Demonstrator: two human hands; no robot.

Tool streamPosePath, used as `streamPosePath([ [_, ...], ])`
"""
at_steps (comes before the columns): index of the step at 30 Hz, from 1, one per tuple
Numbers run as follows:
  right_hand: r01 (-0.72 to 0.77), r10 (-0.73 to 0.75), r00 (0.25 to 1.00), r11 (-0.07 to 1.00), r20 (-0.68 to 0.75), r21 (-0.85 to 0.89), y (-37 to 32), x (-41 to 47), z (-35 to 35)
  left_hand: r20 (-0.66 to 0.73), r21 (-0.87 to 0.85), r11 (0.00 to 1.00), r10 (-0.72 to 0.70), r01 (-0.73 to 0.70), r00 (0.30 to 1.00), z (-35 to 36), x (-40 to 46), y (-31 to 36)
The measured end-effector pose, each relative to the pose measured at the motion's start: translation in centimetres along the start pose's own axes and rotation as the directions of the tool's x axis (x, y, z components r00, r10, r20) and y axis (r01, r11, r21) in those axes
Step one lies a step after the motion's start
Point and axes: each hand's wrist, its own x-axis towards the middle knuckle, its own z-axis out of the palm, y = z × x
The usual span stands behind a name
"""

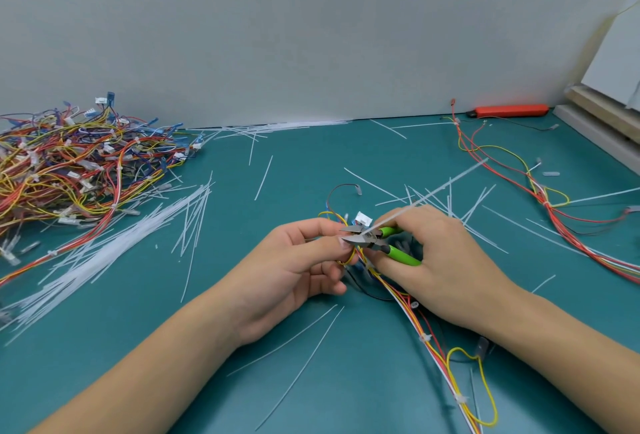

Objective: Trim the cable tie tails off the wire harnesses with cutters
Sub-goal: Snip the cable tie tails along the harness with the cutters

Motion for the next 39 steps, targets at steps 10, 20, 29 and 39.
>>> streamPosePath([
  [10, 0.001, -0.001, 1.0, 1.0, 0.0, -0.019, -0.02, 0.15, 0.01, -0.002, 0.001, 1.0, 0.0, 0.0, 1.0, 0.03, 0.05, 0.02],
  [20, -0.016, 0.016, 1.0, 0.999, -0.017, -0.031, 0.12, 0.19, 0.11, 0.024, 0.023, 1.0, 0.012, -0.012, 1.0, 0.01, -0.01, 0.07],
  [29, -0.042, 0.042, 0.999, 0.999, 0.001, 0.009, 0.1, 0.16, 0.05, 0.022, 0.029, 1.0, 0.01, -0.011, 1.0, 0.14, -0.11, 0.12],
  [39, 0.0, 0.002, 1.0, 0.998, -0.02, 0.066, -0.03, 0.2, -0.06, 0.008, 0.037, 0.999, 0.006, -0.007, 1.0, 0.13, -0.07, 0.1],
])
